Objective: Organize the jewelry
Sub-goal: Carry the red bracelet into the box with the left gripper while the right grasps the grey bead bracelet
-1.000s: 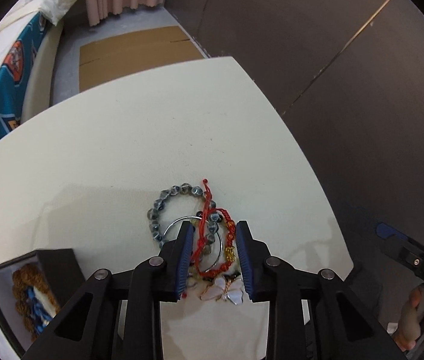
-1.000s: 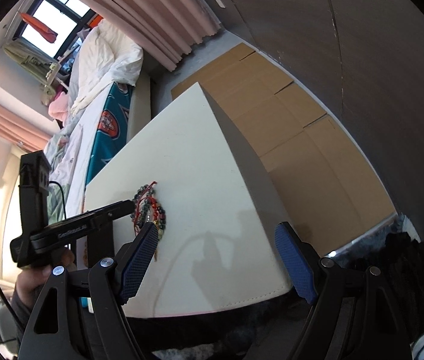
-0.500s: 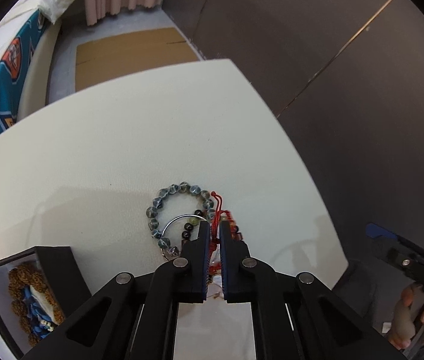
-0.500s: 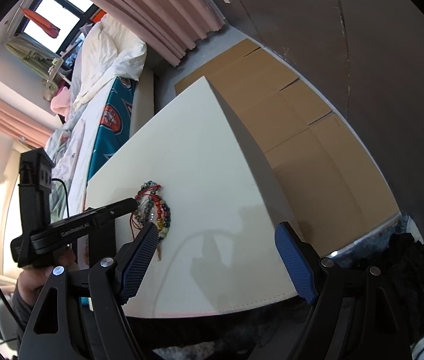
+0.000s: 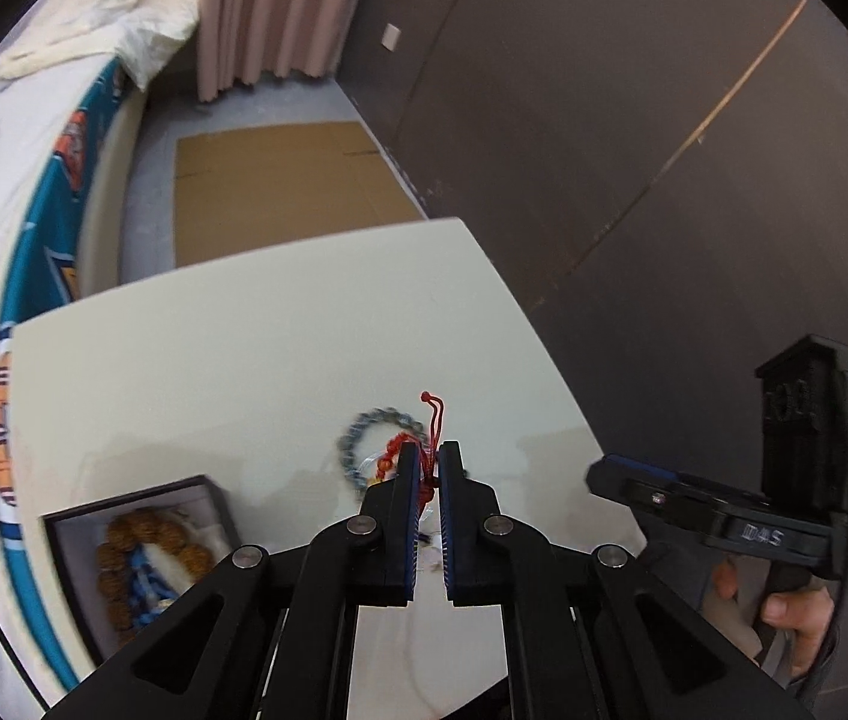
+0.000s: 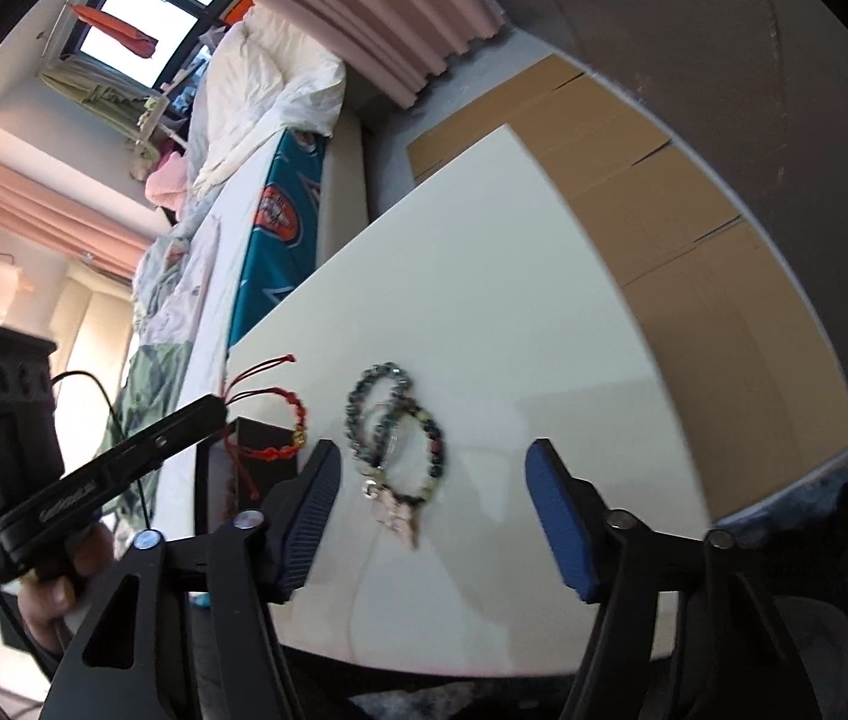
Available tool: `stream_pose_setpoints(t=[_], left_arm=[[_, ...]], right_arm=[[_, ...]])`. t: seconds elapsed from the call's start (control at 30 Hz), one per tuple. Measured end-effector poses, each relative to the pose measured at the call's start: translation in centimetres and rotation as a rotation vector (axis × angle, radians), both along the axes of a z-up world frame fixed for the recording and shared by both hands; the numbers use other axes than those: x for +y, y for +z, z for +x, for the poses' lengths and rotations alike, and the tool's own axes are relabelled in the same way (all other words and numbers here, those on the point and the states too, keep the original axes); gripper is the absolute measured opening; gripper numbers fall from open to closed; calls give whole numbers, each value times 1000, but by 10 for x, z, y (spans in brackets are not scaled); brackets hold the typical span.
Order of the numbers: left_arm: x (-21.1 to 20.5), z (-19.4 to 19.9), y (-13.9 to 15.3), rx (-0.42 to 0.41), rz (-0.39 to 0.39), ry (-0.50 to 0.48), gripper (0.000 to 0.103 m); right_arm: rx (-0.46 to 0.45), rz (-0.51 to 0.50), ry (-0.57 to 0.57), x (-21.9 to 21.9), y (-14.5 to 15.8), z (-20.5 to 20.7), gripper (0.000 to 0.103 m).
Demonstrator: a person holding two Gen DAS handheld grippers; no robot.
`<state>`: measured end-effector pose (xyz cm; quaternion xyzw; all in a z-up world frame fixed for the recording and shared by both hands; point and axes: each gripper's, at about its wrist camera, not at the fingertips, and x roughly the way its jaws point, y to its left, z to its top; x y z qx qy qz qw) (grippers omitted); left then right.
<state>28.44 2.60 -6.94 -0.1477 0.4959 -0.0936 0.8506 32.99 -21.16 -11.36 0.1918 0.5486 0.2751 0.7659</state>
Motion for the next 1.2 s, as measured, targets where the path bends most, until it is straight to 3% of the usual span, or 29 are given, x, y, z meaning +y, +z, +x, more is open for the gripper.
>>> stream_pose_setpoints(t=[0.13,0.27,0.67,0.7,0.77,0.83,1.0,1.2], left_arm=[[18,-6,5,-11,6,49,6],[37,-15,10,-25,6,92,6],[86,-50,22,-48,8,212,6],[89,-52,22,-48,6,220,6],[95,-57,22,-51,1,234,6],[99,-60,21,-50,-5,242,6],[100,-70,18,-45,-20,243,6],[98,-70,7,-22,-74,228,7]], right_arm=[[32,9,29,25,-9,9,53],[60,-14,60,50,-20,19,39],[63,-177,108,97,-41,45,34],[67,-197,111,101,-45,46,32],[40,-239,110,105,-44,46,13],[57,-227,121,107,-46,47,11],[7,-200,123,108,-30,40,10],[-76,-130,144,108,9,22,10]])
